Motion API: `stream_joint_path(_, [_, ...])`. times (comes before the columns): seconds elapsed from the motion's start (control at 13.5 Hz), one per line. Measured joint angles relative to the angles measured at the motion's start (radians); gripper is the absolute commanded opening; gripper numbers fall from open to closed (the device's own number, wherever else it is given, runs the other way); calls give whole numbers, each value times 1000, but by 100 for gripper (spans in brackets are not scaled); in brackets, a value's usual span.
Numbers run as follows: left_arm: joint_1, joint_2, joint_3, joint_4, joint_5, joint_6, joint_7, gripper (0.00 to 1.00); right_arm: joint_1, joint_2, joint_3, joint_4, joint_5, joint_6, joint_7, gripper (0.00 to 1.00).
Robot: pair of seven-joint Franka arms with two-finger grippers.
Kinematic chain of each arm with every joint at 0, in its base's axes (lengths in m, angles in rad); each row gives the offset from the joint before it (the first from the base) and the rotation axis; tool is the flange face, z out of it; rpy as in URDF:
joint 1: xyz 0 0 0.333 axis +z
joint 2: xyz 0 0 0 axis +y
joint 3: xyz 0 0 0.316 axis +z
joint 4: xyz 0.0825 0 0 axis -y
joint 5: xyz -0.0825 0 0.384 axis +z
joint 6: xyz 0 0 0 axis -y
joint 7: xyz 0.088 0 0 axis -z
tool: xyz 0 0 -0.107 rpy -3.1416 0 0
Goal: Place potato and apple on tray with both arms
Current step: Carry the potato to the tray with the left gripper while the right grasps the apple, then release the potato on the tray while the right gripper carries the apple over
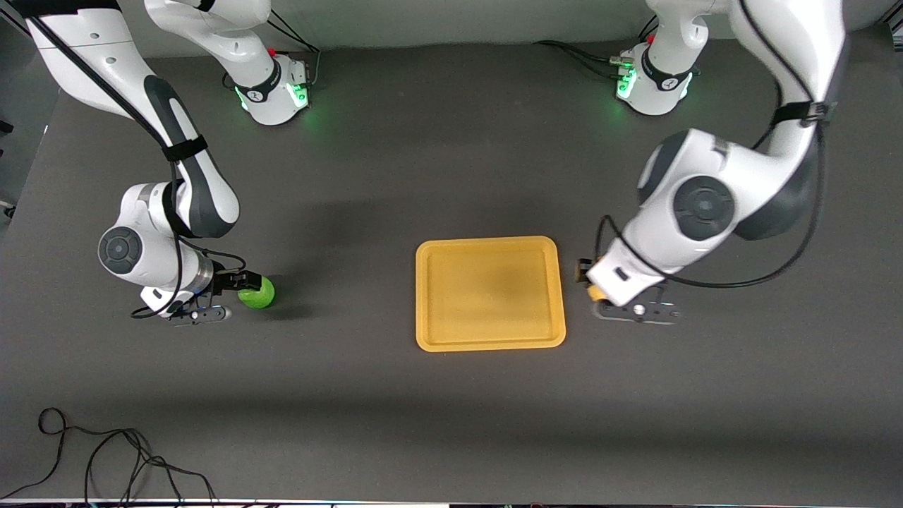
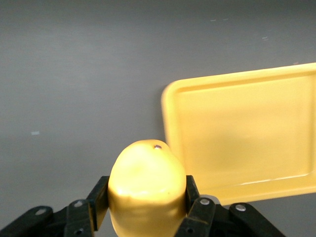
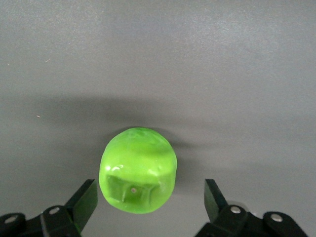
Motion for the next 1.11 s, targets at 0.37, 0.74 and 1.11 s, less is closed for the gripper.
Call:
stream_joint_path(0.37, [-125, 217, 1, -2, 9, 216, -164, 0, 18, 42, 1, -9, 0, 38, 0, 96])
stream_joint_path(0.74, [-134, 291, 7, -1, 17, 239, -173, 0, 18, 94, -1, -12, 0, 91, 0, 61])
stream_joint_path(1.11, [-132, 290, 32, -1, 18, 233, -173, 0, 17, 88, -1, 4, 0, 73, 0, 47])
